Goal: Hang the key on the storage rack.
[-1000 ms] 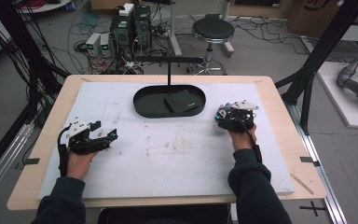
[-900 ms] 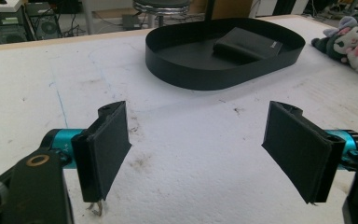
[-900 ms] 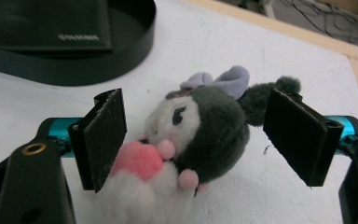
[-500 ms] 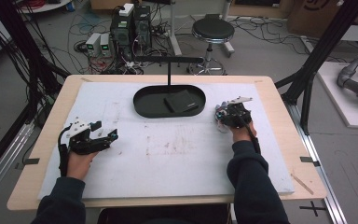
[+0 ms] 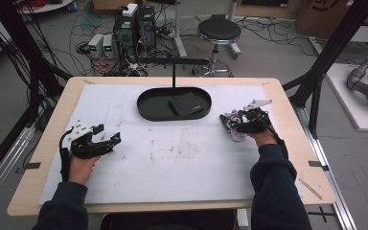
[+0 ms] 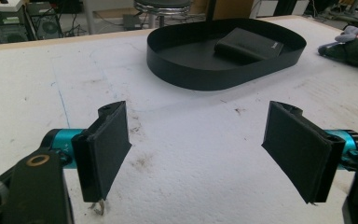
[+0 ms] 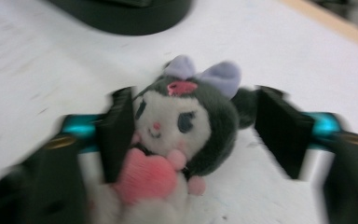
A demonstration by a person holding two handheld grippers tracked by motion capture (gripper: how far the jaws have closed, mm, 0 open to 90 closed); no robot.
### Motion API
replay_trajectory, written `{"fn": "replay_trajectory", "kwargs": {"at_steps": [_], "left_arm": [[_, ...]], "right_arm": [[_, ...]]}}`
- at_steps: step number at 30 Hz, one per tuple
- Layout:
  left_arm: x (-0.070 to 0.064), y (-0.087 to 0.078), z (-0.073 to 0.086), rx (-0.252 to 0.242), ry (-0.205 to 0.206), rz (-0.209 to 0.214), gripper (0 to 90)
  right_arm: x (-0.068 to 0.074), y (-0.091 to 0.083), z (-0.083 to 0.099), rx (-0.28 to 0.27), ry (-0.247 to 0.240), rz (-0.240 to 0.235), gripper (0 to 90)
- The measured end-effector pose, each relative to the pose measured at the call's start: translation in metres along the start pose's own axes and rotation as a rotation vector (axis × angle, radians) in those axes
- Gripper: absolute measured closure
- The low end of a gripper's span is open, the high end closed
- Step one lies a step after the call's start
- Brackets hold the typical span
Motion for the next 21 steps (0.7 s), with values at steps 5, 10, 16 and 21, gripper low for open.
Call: {"fn": "replay_trajectory", "kwargs": {"at_steps": [5, 10, 16, 21], "left_arm": [[0.0, 0.0, 0.0, 0.002, 0.002, 0.001, 22.2], [-0.001, 0.0, 0.0, 0.0, 0.002, 0.002, 22.2], [-0.001, 0.0, 0.0, 0.001, -0.001, 0.003, 22.2], [0.0, 0.0, 0.0, 0.001, 0.001, 0.001, 22.2]], "right_arm": [[0.011, -0.006, -0.004, 0.009, -0.007, 0.15, 19.5], [0.031, 0.008, 0.003, 0.06, -0.044, 0.159, 19.5], [0.029, 0.024, 0.018, 0.179, -0.124, 0.279, 19.4], [0.021, 0.026, 0.023, 0.179, -0.056, 0.248, 20.0]]}}
Point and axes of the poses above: each handheld gripper's, and its own axes: y roughly forward along the jaws, z roughly out of its underside, x roughly to its left, the point moved 9 cm from there along y, roughly forward along the jaws, and after that the axes turned 4 degrees about -y, right-handed, at the moved point
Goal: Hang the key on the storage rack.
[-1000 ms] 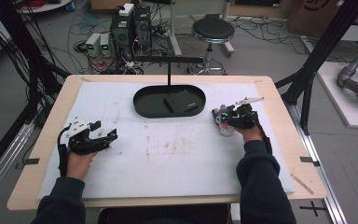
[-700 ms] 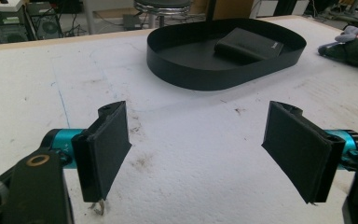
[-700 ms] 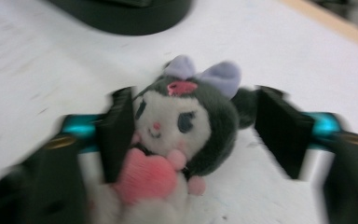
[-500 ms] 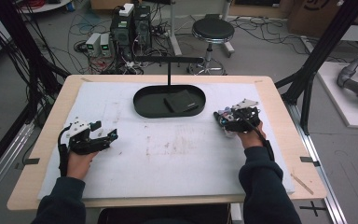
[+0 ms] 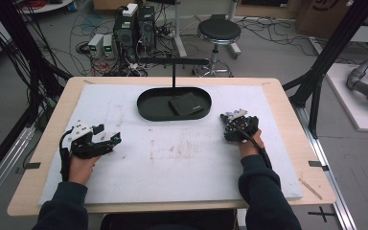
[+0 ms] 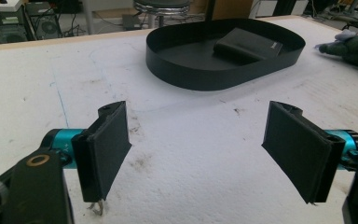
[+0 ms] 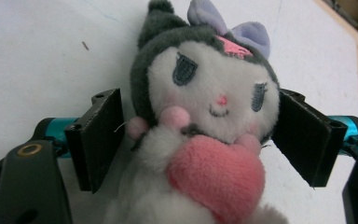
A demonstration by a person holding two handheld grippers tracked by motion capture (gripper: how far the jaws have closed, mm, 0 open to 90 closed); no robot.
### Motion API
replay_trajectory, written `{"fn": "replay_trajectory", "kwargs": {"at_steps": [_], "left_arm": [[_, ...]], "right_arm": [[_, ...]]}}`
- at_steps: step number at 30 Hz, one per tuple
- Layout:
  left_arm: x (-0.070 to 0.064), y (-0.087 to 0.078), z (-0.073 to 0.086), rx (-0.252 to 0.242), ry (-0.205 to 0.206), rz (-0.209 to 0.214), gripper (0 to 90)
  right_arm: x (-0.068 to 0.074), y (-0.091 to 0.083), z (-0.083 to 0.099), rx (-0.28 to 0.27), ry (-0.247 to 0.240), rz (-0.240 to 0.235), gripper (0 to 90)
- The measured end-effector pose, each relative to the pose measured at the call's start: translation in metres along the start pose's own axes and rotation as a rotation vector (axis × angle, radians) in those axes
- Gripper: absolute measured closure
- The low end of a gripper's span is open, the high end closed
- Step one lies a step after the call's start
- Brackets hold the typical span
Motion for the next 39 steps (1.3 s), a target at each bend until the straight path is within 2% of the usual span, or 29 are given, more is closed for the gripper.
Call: {"fn": "replay_trajectory", "kwargs": {"at_steps": [3, 8, 13, 17, 19, 22, 25, 28, 31, 33, 39], "left_arm": [[-0.001, 0.0, 0.0, 0.001, -0.002, 0.002, 22.2], [0.0, 0.0, 0.0, 0.0, -0.001, 0.001, 22.2], [-0.001, 0.0, 0.0, 0.001, -0.002, 0.001, 22.2], [0.0, 0.0, 0.0, -0.003, -0.004, 0.001, 22.2], [0.0, 0.0, 0.0, -0.004, -0.005, 0.001, 22.2], [0.0, 0.0, 0.0, -0.004, -0.004, 0.0, 22.2], [0.0, 0.0, 0.0, -0.005, -0.006, 0.0, 22.2], [0.0, 0.0, -0.001, -0.005, -0.006, 0.0, 22.2], [0.0, 0.0, -0.001, -0.007, -0.007, 0.003, 22.2], [0.001, 0.0, -0.001, -0.006, -0.006, 0.002, 22.2], [0.001, 0.0, -0.001, -0.008, -0.007, 0.002, 22.2]], "right_arm": [[-0.003, 0.001, 0.002, -0.001, 0.043, -0.04, 20.0], [-0.006, 0.003, 0.0, -0.048, 0.133, -0.131, 20.0], [-0.004, 0.007, 0.002, -0.028, 0.101, -0.145, 29.7], [-0.006, 0.005, 0.003, -0.031, 0.1, -0.164, 37.3], [-0.007, 0.002, 0.003, -0.052, 0.099, -0.195, 37.6], [-0.011, -0.006, -0.002, -0.115, 0.095, -0.231, 37.9], [-0.015, -0.019, -0.013, -0.164, 0.052, -0.257, 37.9], [-0.018, -0.035, -0.028, -0.215, 0.034, -0.303, 37.9], [-0.021, -0.049, -0.045, -0.253, 0.016, -0.328, 37.8], [-0.024, -0.058, -0.057, -0.285, 0.004, -0.327, 37.8], [-0.034, -0.076, -0.096, -0.351, 0.01, -0.339, 37.8]]}}
Point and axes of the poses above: each handheld gripper's, and its own axes: y roughly forward along the jaws, z roughly out of its underside, x roughly to its left, the point moved 9 cm from there along y, roughly forward along the jaws, and after that the axes turned 4 degrees about -y, right-handed, at the moved point
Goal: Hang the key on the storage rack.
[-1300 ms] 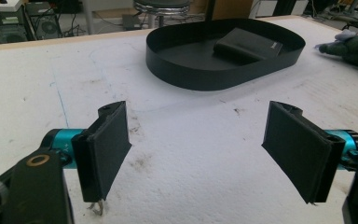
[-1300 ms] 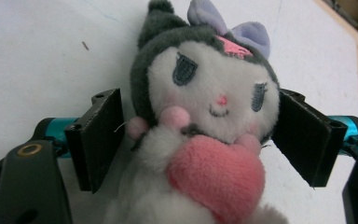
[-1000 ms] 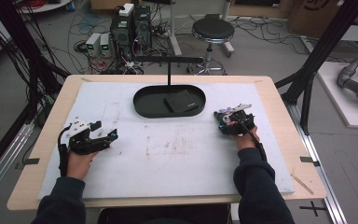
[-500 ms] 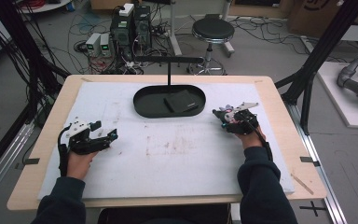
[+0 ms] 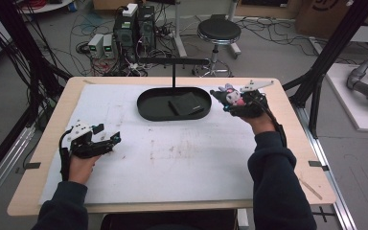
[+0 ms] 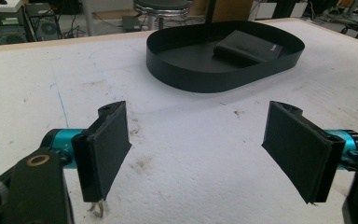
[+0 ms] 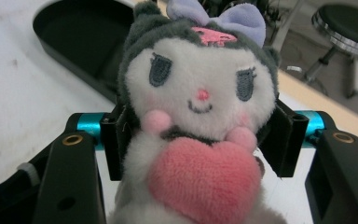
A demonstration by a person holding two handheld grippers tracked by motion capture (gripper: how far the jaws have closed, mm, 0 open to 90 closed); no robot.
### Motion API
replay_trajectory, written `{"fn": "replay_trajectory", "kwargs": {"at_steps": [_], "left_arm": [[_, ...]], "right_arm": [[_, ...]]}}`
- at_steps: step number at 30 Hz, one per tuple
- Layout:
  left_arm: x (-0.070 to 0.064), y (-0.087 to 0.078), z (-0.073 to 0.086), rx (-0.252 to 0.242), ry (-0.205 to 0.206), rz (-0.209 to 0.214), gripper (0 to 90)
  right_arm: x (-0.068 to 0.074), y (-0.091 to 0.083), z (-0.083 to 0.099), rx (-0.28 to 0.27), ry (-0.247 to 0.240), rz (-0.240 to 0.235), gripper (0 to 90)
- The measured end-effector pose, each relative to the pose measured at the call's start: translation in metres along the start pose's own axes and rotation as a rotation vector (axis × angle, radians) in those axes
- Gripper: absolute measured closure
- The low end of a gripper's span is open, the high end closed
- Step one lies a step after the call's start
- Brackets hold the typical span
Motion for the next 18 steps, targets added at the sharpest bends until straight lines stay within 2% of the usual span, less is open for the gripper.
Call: {"fn": "replay_trajectory", "kwargs": {"at_steps": [6, 8, 17, 18], "left_arm": [[0.0, 0.0, 0.0, -0.003, -0.002, 0.002, 22.2], [0.0, 0.0, -0.001, -0.005, 0.0, 0.003, 22.2], [0.001, 0.0, -0.001, -0.008, -0.004, 0.003, 22.2], [0.001, 0.0, -0.001, -0.009, -0.006, 0.002, 22.2]], "right_arm": [[-0.005, 0.003, -0.036, -0.033, -0.028, 0.002, 37.7], [-0.006, 0.005, -0.045, -0.046, -0.023, 0.005, 37.7], [-0.001, 0.029, -0.076, -0.068, -0.024, -0.014, 37.8], [-0.001, 0.032, -0.08, -0.085, -0.019, -0.014, 37.8]]}}
Point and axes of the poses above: each handheld gripper's, and its own axes: y roughly forward along the jaws, z roughly out of its underside, x roughly to its left, the point moved 9 cm from there along y, roughly forward along the jaws, and after that the axes turned 4 degrees about -y, right-handed, at the moved point
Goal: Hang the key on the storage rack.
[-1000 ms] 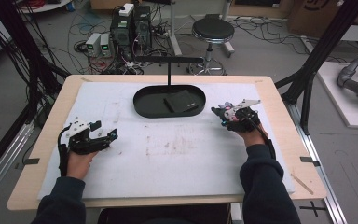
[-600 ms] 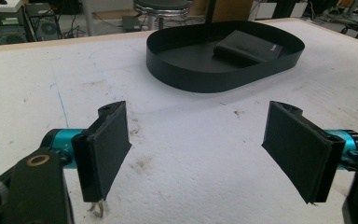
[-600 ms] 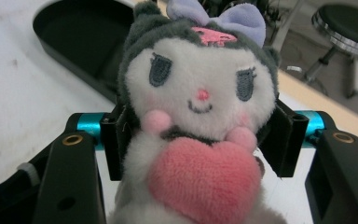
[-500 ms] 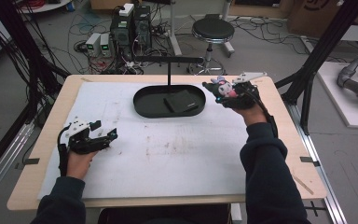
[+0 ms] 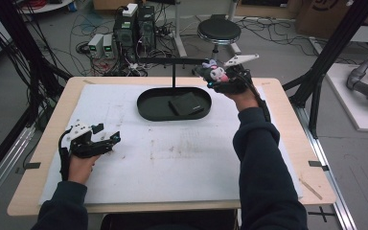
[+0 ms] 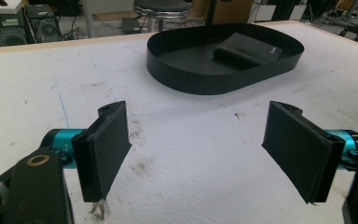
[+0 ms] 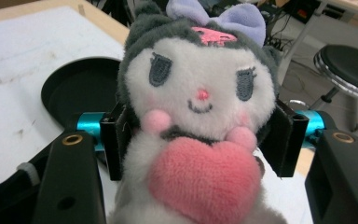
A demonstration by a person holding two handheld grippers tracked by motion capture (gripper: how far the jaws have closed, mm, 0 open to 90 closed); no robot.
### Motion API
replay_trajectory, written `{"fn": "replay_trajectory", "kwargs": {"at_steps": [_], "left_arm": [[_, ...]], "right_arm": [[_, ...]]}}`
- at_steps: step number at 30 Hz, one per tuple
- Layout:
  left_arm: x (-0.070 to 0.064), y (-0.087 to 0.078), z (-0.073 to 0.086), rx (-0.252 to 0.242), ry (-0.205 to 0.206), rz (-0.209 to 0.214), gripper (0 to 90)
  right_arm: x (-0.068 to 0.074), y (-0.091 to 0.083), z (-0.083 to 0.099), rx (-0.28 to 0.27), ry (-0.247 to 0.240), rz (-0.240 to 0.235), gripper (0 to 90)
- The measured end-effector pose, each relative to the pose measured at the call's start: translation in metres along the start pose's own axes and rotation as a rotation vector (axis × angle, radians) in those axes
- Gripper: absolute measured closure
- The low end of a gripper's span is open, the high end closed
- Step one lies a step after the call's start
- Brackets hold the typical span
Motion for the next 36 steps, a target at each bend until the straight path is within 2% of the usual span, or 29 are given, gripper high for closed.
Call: {"fn": "replay_trajectory", "kwargs": {"at_steps": [6, 11, 19, 23, 27, 30, 33, 36], "left_arm": [[0.0, 0.0, 0.0, 0.002, 0.0, 0.004, 22.2], [0.001, 0.001, 0.0, 0.001, -0.002, 0.003, 22.2], [0.0, 0.001, 0.0, 0.0, 0.0, 0.003, 22.2], [0.001, 0.001, 0.0, 0.001, 0.0, 0.003, 22.2], [0.001, 0.001, 0.001, 0.003, 0.001, 0.003, 22.2], [0.001, 0.001, 0.001, 0.003, -0.003, 0.003, 22.2], [0.001, 0.0, 0.001, 0.005, -0.001, 0.003, 22.2], [0.002, 0.0, 0.001, 0.004, 0.0, 0.003, 22.2]], "right_arm": [[-0.006, 0.017, -0.003, -0.038, 0.071, 0.002, 37.8], [-0.01, 0.023, -0.005, -0.068, 0.101, 0.006, 37.8], [-0.012, 0.031, -0.007, -0.082, 0.087, 0.041, 37.8], [-0.015, 0.033, -0.007, -0.087, 0.096, 0.065, 37.8], [-0.024, 0.035, -0.003, -0.075, 0.116, 0.116, 37.8], [-0.027, 0.036, 0.002, -0.049, 0.132, 0.129, 37.8], [-0.026, 0.037, 0.01, 0.011, 0.099, 0.139, 37.6], [-0.021, 0.038, 0.017, 0.058, 0.045, 0.137, 37.5]]}}
Point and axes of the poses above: each handheld gripper's, and its own axes: y roughly forward along the jaws, z roughly out of its underside, x roughly to its left, the point moved 9 cm from there along y, roughly forward along the jaws, and after that the axes turned 4 degrees about -y, right-handed, at the moved point
